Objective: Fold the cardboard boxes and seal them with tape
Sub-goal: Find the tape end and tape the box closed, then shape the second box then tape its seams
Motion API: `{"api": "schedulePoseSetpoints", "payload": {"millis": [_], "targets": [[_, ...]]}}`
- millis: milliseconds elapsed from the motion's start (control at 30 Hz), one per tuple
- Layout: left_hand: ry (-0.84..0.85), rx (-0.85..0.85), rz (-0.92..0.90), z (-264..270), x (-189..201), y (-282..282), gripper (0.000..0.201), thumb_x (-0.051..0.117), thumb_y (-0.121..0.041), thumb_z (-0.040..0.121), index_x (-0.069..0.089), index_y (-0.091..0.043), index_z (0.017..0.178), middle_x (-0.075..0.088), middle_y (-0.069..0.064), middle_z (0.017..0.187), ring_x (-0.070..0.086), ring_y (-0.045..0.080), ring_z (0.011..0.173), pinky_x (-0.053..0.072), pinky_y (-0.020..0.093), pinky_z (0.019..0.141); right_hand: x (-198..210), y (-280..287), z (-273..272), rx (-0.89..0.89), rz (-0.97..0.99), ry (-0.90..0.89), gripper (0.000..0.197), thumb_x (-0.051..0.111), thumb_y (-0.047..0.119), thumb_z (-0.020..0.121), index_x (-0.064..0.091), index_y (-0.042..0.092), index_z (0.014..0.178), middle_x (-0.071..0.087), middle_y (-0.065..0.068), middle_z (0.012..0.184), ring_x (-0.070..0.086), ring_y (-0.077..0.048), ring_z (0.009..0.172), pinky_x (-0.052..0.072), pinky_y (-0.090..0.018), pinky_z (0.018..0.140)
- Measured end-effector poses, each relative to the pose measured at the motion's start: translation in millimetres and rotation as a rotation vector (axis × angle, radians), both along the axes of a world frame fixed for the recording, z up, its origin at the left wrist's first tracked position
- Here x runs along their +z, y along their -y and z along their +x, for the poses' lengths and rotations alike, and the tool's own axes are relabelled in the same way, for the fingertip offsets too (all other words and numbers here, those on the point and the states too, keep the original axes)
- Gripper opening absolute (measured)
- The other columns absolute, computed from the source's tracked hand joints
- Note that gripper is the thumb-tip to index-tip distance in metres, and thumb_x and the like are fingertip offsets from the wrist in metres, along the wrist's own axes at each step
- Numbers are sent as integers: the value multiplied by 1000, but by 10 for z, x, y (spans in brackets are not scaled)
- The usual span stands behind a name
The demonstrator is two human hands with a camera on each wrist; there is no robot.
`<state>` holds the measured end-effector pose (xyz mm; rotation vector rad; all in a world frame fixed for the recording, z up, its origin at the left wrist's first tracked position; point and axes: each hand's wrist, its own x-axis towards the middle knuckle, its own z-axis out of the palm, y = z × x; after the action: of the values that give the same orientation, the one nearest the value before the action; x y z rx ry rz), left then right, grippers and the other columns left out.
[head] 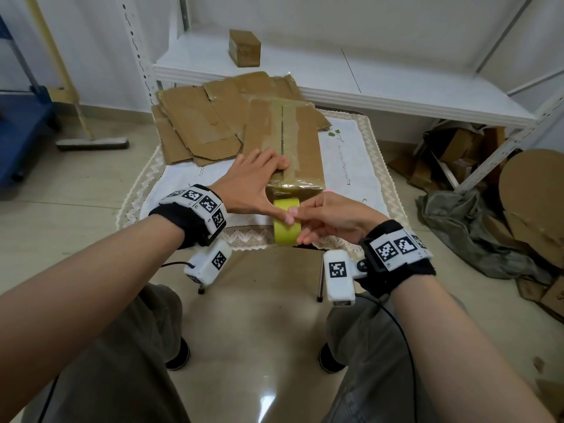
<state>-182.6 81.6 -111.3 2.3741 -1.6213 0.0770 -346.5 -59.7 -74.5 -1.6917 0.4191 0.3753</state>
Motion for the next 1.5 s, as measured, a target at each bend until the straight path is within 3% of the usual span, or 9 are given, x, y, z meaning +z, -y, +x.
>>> {"api": "schedulePoseSetpoints", "payload": {"millis": [167, 300, 467, 600, 733, 967, 1267, 1367, 1500], "targets": [[-44, 12, -88, 48, -33, 33, 98, 11, -88, 79, 42, -20, 142, 43, -5, 129, 30, 9, 103, 23, 32, 82, 138, 192, -45, -103, -160, 44, 30, 60, 17, 96, 50, 17, 67, 38, 5, 51, 32, -10, 42, 22, -23, 45], [29, 16, -120, 78, -106, 45, 73, 27, -71, 91, 45, -20, 139, 45, -4, 128, 28, 8, 100, 21, 31, 80, 288, 573, -75, -425, -81, 172, 35, 53, 18, 91, 34, 24, 62, 24, 8, 50, 13, -9, 44, 9, -27, 47], [182, 34, -173, 57, -213, 67, 67, 30, -67, 94, 51, -16, 133, 50, -1, 128, 39, 15, 102, 21, 29, 79, 359, 859, -19, -543, -291, 243, 33, 62, 24, 84, 55, 22, 51, 29, 6, 58, 21, -14, 57, 15, -28, 52], [251, 59, -181, 43, -249, 79, 67, 27, -66, 96, 52, -15, 131, 52, 0, 123, 43, 18, 101, 24, 30, 78, 208, 889, 191, -538, -645, 169, 16, 68, 21, 88, 77, 8, 84, 58, 0, 75, 50, -14, 75, 38, -24, 59], [268, 55, -209, 20, -266, 89, 65, 28, -63, 97, 53, -13, 130, 53, 2, 123, 44, 19, 101, 30, 34, 80, -97, 984, 347, -548, -777, 17, 17, 71, 13, 88, 74, -3, 87, 64, -15, 82, 63, -36, 87, 53, -36, 75], [259, 46, -207, 9, -265, 75, 61, 27, -57, 99, 55, -13, 129, 55, -1, 131, 49, 21, 108, 32, 34, 82, -215, 904, 443, -573, -742, 41, 16, 70, 11, 86, 62, 18, 74, 71, -15, 104, 65, -27, 85, 58, -38, 83], [-487, 67, -491, 3, 26, -5, 48, 54, -52, 95, 65, -19, 127, 57, -7, 133, 52, 3, 113, 39, 15, 96, -153, 457, 532, -420, -476, 102, 59, 65, 52, 92, 50, 10, 131, 64, -10, 111, 68, -24, 92, 60, -46, 86], [-646, 279, -686, 52, 136, -53, 39, 58, -39, 98, 59, -17, 130, 51, -4, 132, 53, 1, 111, 40, 6, 90, -180, 458, 562, -369, -486, 45, 64, 57, 63, 92, 55, 7, 123, 65, -11, 115, 69, -30, 97, 59, -48, 90], [-907, 570, -453, 190, 120, -120, 73, 49, -70, 89, 51, -17, 139, 55, 2, 137, 52, 20, 123, 41, 36, 101, -212, 477, 558, -351, -368, 6, 71, 55, 71, 89, 60, 6, 117, 70, -15, 111, 70, -33, 100, 58, -47, 93]]}}
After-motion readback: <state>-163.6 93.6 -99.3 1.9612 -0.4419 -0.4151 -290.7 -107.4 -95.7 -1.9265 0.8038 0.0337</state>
